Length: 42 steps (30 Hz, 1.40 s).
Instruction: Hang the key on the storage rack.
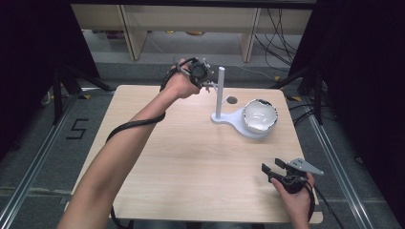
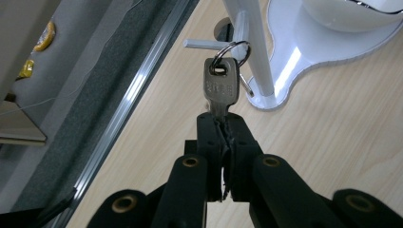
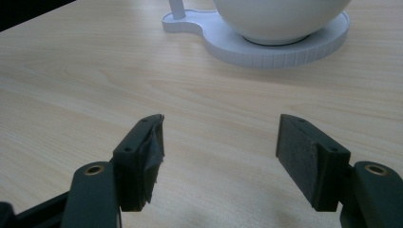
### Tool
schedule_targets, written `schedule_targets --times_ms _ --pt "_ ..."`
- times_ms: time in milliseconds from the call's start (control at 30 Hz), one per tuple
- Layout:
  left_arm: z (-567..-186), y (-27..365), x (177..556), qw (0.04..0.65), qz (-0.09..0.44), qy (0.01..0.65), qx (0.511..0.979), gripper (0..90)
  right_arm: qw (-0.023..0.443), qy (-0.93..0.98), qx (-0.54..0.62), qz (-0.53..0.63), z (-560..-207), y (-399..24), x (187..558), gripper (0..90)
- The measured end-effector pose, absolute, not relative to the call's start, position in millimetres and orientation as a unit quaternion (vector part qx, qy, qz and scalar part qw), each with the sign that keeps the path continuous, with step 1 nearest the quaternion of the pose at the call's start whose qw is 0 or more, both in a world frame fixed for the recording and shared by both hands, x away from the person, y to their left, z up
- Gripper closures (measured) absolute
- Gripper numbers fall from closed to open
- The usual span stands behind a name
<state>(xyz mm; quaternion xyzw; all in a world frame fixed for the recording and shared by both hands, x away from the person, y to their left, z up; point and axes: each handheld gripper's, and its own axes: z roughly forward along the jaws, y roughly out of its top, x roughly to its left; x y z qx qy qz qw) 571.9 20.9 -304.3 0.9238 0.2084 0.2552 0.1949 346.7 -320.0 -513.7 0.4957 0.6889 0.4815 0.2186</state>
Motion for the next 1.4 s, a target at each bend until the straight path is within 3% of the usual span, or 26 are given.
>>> schedule_targets --times_ms 1400 --pt "-302 -3 583 0.131 0.279 0.181 0.934 86.1 0.211 0.682 0.507 0.483 -514 -321 346 33.7"
